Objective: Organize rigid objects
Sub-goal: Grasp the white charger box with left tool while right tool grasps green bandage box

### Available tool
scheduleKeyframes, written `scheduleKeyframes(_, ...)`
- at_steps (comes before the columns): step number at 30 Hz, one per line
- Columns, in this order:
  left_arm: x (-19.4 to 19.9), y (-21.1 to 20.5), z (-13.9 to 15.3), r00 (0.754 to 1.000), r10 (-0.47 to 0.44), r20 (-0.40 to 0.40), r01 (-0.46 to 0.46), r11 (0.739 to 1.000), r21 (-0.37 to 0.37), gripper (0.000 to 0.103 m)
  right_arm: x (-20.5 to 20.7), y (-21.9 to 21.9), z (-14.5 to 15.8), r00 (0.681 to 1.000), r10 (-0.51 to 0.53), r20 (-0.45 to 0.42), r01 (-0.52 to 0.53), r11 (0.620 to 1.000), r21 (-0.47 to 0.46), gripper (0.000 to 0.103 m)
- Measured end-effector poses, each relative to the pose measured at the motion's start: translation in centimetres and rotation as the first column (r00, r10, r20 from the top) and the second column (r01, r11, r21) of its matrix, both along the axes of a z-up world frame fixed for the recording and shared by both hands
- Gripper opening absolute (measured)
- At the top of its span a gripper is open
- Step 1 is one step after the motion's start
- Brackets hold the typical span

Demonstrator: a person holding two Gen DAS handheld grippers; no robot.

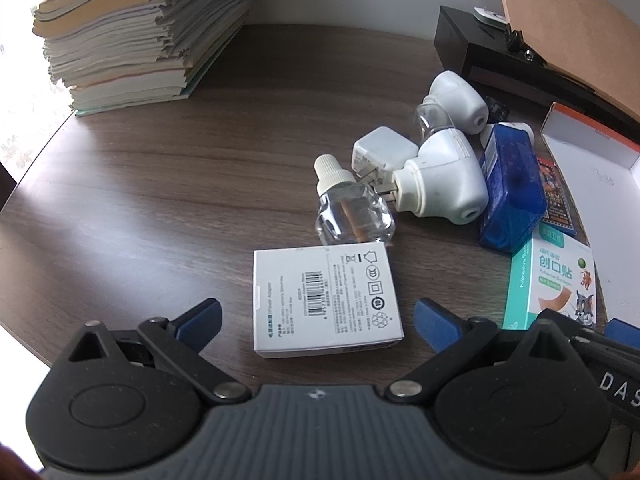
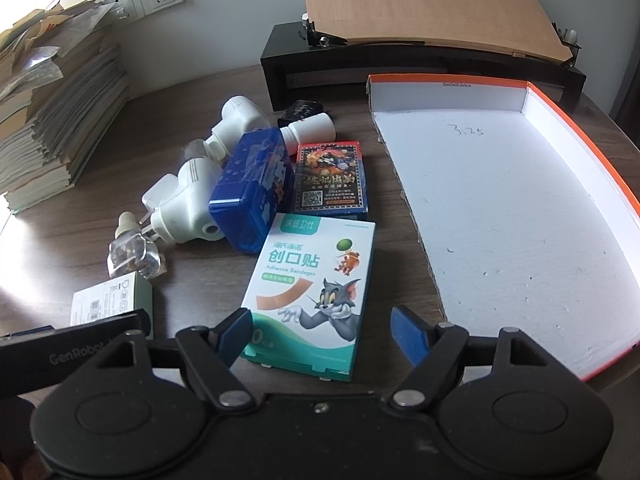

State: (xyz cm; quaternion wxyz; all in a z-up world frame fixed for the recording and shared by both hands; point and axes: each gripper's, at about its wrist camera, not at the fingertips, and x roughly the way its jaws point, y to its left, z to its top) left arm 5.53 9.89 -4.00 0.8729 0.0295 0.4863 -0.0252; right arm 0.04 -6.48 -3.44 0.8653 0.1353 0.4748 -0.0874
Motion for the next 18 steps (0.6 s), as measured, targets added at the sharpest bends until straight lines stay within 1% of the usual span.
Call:
scheduleKeyframes(4,0.3,-0.1,-0.3,1.0,-0.005,0.004,0.005,1.0,0.006,0.103,0.6,0.0,-0.1,1.0,-0.006,0.002,0.006,1.0,0.017,0.09)
scheduleKeyframes(8,0.8,-0.4,-0.8,1.0,-0.012,0.005,0.012,1.0,0.009,0.103,1.7,0.0,-0.3,1.0,-0.023,-0.016,0.024,0.998,0.052,0.09)
scheduleKeyframes(10,1.1,-0.5,-1.1,1.0,-0.016,0.003,0.016,1.0,0.007,0.099,2.4,0.2,-0.6,0.999,-0.029,-0.033,0.031,0.998,0.048,0.09)
scheduleKeyframes(12,1.5,-0.5,-1.4,1.0,-0.017,-0.009,0.017,1.0,0.004,0.09,3.2,0.5,-1.0,0.997,-0.042,-0.072,0.045,0.998,0.034,0.09)
scheduleKeyframes(13,1.5,-0.5,-1.6,1.0,-0.016,-0.009,0.016,1.0,0.002,0.089,3.5,0.5,-1.3,0.996,-0.046,-0.081,0.049,0.998,0.033,0.09)
scheduleKeyframes(16,1.4,-0.6,-1.5,0.999,-0.029,0.024,0.029,1.0,0.013,0.081,4.2,0.5,-2.1,0.993,-0.05,-0.103,0.052,0.999,0.011,0.091)
scheduleKeyframes(18,1.4,-0.7,-1.4,0.999,-0.044,0.033,0.044,0.999,0.007,0.079,4.5,0.9,-2.3,0.995,-0.022,-0.102,0.018,0.999,-0.035,0.091)
